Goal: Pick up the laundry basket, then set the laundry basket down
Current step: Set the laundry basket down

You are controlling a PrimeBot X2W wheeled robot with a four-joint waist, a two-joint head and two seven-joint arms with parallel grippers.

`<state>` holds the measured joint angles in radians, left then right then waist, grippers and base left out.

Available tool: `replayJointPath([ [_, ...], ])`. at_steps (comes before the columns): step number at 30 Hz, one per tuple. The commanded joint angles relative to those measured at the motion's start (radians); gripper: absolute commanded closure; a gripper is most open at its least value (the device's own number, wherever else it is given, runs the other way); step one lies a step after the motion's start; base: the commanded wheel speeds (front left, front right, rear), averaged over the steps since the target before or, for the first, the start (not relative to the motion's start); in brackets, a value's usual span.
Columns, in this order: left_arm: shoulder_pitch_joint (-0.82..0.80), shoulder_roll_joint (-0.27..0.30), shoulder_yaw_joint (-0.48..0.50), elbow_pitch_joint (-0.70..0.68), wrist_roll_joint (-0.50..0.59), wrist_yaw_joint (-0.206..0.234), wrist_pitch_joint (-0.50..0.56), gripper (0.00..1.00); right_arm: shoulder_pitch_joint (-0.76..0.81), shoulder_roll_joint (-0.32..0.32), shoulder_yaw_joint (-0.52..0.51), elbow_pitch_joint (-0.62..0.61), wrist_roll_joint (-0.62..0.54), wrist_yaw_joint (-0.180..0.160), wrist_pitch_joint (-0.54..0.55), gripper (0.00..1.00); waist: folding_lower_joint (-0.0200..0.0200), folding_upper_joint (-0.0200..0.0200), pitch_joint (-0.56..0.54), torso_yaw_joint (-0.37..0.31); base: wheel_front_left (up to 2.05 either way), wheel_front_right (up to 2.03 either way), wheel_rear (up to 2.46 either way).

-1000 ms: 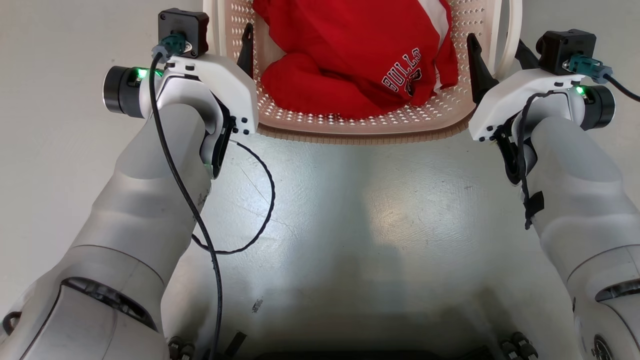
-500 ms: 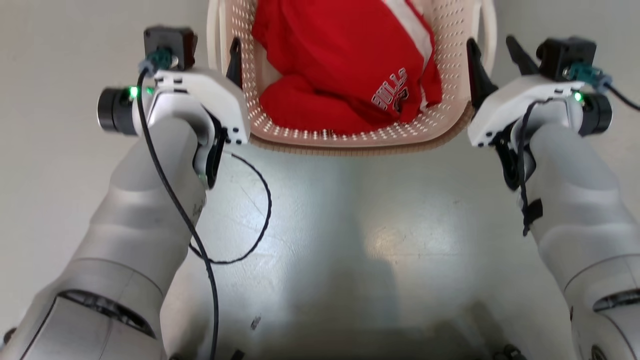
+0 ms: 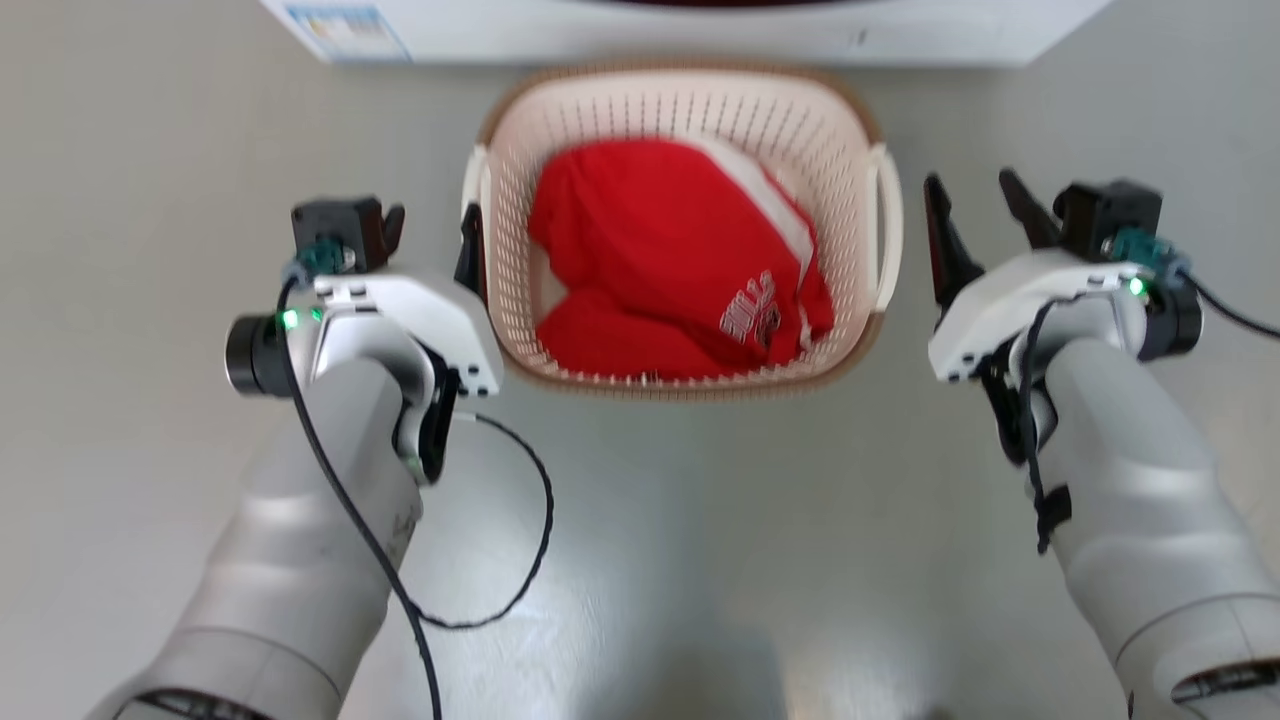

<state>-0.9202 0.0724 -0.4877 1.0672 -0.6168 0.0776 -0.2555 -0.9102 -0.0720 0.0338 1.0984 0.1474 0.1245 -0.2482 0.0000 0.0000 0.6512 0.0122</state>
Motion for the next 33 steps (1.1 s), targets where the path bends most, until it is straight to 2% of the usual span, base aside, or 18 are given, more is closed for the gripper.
replayJointPath([
  [1,0.028,0.031,0.028,-0.022,0.010,-0.004,-0.006,0.00,0.040,0.022,0.011,-0.024,-0.013,0.006,-0.014,0.00,0.0000,0.0000,-0.083,0.000,0.00,0.00,0.00],
  [10,0.153,0.033,0.128,-0.090,0.071,-0.018,-0.006,0.00,0.134,0.022,-0.050,-0.090,-0.086,0.006,-0.014,0.00,0.0000,0.0000,-0.245,0.001,0.00,0.00,0.00],
  [20,0.303,0.048,0.260,-0.231,0.163,-0.059,-0.006,0.00,0.267,0.022,-0.038,-0.231,-0.113,0.006,-0.014,0.00,0.0000,0.0000,-0.388,-0.005,0.00,0.00,0.00],
  [33,0.473,0.008,0.370,-0.286,0.231,-0.086,-0.006,0.00,0.450,0.022,-0.037,-0.328,-0.119,0.006,-0.014,0.00,0.0000,0.0000,-0.596,-0.005,0.00,0.00,0.00],
])
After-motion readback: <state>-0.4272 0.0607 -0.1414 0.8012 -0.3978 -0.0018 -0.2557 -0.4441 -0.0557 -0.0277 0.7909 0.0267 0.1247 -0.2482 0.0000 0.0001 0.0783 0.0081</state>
